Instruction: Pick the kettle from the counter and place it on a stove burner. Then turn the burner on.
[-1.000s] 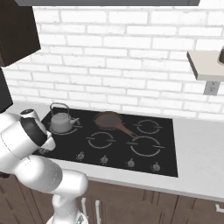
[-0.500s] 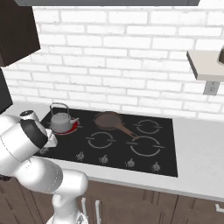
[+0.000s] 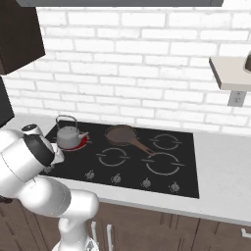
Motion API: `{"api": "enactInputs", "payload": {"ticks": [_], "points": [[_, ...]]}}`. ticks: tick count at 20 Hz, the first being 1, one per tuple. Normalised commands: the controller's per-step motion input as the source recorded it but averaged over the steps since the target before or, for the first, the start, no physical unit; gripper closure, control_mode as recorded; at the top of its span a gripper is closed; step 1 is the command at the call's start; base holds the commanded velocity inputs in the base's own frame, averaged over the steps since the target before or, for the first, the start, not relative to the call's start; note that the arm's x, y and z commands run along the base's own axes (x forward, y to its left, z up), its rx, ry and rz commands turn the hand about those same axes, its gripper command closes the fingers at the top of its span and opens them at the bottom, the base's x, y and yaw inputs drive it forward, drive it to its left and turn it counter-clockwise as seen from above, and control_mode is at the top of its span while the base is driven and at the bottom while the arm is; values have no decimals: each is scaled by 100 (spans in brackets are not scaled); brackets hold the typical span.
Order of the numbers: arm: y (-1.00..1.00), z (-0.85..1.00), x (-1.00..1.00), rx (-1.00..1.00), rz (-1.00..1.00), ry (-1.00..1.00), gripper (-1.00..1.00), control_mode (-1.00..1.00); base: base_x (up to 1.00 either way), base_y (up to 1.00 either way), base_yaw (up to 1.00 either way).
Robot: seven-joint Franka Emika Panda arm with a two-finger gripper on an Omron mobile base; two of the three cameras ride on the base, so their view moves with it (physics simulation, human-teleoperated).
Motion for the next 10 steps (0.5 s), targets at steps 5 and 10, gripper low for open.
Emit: {"api": "enactInputs", "payload": {"ticks": [5, 10], "points": [[0, 22, 0, 0, 0, -1, -100, -100, 0, 0, 0], [0, 88, 14, 0, 0, -1, -100, -100, 0, 0, 0]]}}
